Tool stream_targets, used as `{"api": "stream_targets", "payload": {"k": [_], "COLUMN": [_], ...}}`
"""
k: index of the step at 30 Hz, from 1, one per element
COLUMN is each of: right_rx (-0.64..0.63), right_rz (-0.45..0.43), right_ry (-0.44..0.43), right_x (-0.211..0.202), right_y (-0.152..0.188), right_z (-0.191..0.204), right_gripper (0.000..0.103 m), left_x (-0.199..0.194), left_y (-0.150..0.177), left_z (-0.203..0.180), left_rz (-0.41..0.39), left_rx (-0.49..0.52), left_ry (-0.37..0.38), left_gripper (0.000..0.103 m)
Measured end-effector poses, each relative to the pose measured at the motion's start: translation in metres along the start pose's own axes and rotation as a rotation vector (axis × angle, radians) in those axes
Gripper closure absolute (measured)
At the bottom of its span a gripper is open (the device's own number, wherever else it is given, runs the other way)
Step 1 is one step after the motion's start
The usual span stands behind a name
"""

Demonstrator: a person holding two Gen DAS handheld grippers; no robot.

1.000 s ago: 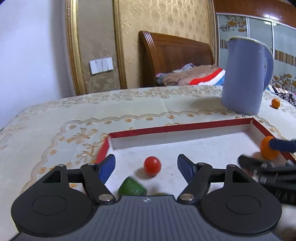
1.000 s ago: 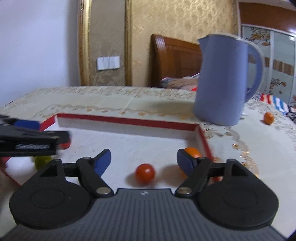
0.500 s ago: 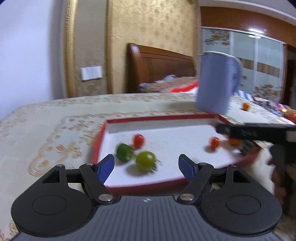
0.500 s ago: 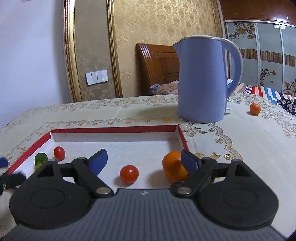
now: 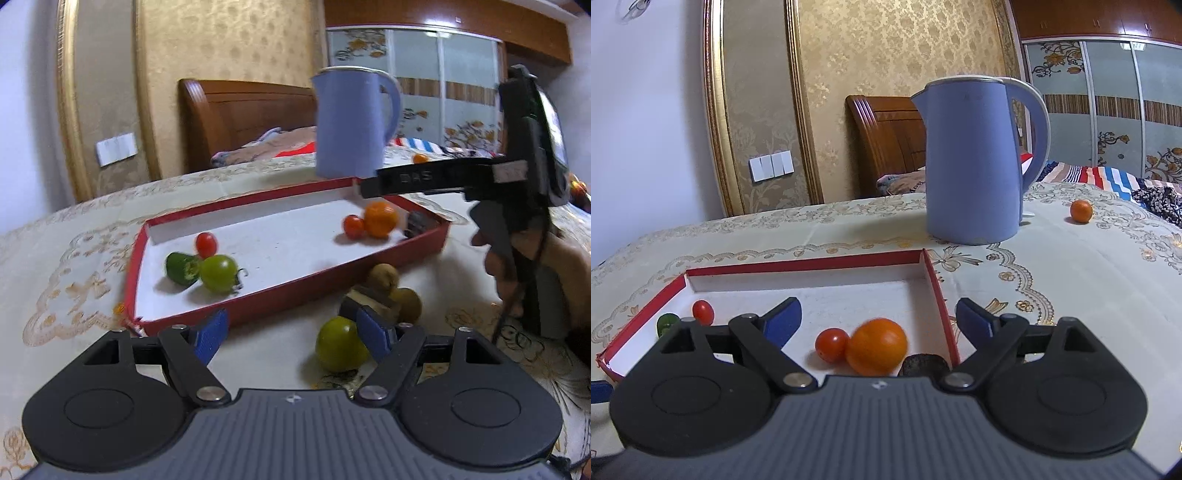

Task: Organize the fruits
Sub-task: 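Move the left tool back to the green tomato and grasp it, then hold the green tomato in the left tool while the right tool grasps a yellow round fruit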

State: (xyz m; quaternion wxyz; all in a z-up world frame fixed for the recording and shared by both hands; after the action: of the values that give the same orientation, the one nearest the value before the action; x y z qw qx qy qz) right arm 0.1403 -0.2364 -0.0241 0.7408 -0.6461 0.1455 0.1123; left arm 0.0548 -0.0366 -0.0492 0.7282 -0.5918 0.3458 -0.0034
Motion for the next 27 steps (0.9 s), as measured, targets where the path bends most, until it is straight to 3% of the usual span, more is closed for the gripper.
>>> {"api": "stream_targets", "payload": {"k": [6,16,18,20,23,27], "right_rx": [0.008,0.007,0.006,0.009,0.009,0.009], "right_rz": [0.000,0.005,0.005,0.002,0.004,0.005], "right_ry": [0.003,-0.002,-0.001,0.002,0.004,0.006], "right_x": [0.000,-0.001,-0.001,-0.002,-0.001,-0.001], "right_y": [0.000,0.001,0.001,0.000,0.000,0.000], "right_z": [-0.002,-0.002,-0.002,-0.002,-0.002,-0.003], "right_gripper": [0.012,0.010,0.010,0.010,0.010,0.009], "left_x": [0.004,0.015,0.016,0.018,0.016,0.017], "left_y": [0.006,0.012,0.011,0.012,0.012,0.013], "left_z": [-0.002,-0.011,-0.014,-0.017,-0.022,-0.023], "left_rz": [0.037,0.107,0.104,0.116,0.117,0.113], "left_rx": [0.002,0.053,0.073,0.090,0.106,0.098], "left_ry": [0.047,0.046,0.045,0.059,0.097,0.109], "left_gripper": [0.027,0.027,0.030,0.048,0.066,0.069]}}
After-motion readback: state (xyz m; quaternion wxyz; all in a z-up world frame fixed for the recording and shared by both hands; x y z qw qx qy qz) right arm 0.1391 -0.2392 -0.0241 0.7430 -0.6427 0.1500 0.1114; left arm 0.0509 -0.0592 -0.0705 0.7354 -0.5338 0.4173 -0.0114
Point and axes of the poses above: each gripper's, at about its wrist camera, not at the fingertips, and x roughly the way its jaws point, z to its left, y to its underside, the point moved 7 cm from there along x, roughly the way its jaws point, and after that the axes turned 2 degrees about y, right-handed, at the moved point
